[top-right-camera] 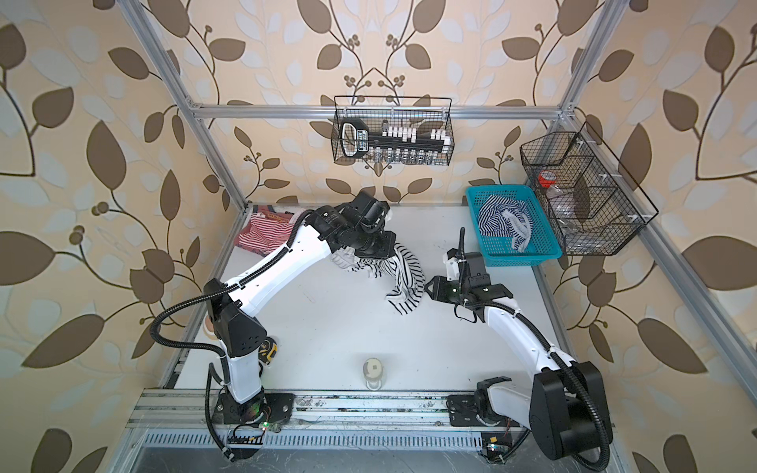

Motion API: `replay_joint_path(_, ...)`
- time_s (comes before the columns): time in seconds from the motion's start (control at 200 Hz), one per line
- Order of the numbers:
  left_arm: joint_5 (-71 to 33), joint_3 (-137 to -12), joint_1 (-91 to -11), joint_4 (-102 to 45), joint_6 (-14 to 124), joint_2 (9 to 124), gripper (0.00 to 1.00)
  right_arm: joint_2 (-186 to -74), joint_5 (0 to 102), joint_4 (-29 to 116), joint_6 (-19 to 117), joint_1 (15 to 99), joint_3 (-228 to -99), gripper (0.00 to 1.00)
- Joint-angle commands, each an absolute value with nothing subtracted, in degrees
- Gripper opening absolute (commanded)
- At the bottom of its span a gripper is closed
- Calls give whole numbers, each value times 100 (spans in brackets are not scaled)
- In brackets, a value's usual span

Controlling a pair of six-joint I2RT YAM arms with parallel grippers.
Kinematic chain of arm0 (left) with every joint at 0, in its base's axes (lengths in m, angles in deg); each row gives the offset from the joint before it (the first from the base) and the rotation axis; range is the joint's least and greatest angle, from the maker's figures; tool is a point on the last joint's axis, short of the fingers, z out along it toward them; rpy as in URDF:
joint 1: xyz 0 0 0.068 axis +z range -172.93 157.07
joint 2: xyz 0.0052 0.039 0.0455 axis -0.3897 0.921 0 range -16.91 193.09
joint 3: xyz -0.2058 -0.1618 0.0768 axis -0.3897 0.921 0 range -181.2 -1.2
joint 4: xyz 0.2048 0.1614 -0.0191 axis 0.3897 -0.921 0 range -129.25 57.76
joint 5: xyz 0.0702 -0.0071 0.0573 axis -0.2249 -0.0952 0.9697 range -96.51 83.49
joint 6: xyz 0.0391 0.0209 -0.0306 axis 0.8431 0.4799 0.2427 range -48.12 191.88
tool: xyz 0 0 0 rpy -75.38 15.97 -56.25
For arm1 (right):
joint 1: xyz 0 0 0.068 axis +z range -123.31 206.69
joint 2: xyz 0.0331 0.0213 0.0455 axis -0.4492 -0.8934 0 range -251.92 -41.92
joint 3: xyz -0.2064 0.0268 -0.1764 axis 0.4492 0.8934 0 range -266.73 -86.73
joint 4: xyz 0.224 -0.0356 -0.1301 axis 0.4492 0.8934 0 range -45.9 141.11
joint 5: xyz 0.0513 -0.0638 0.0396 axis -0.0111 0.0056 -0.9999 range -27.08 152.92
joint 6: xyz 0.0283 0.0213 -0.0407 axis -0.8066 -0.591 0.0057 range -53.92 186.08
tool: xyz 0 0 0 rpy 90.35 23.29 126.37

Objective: Fold and stack tank tops
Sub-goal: Smooth out the tank top at the center of the table.

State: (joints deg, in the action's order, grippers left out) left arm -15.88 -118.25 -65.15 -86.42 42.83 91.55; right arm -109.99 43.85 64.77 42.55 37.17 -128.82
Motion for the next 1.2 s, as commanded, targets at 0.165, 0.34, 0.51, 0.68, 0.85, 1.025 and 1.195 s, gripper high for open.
replay_joint_path(0.165, -1240, -12205, -6066, -8078, 3895, 8671, 0, -10940, 4476, 6375, 4135, 4423, -12648, 32)
replay_joint_path(0.34, -1233, -12155, -5839, -7918, 3707, 8585, 0, -11669, 4662, 6165, 3983, 4889, -12638, 35)
replay_joint_path(0.51, -1283, -12180, -5782, -7751, 3651, 8500, 0, -12236, 4695, 5644, 3794, 5089, -12648, 48)
replay_joint_path(0.68, -1415, -12189, -5765, -7742, 3577, 8538, 0, -13026, 4348, 4880, 3511, 5199, -12783, 49)
replay_joint_path(0.85, -1478, -12161, -5760, -7759, 3559, 8517, 0, -13536, 4161, 4046, 3173, 5395, -12867, 51)
replay_joint_path(1.025, -1496, -12163, -5748, -7795, 3587, 8500, 0, -13977, 4081, 3462, 2919, 5560, -13023, 54)
replay_joint_path(1.195, -1470, -12144, -5701, -7865, 3616, 8457, 0, -14024, 4169, 3485, 2771, 5570, -13128, 21)
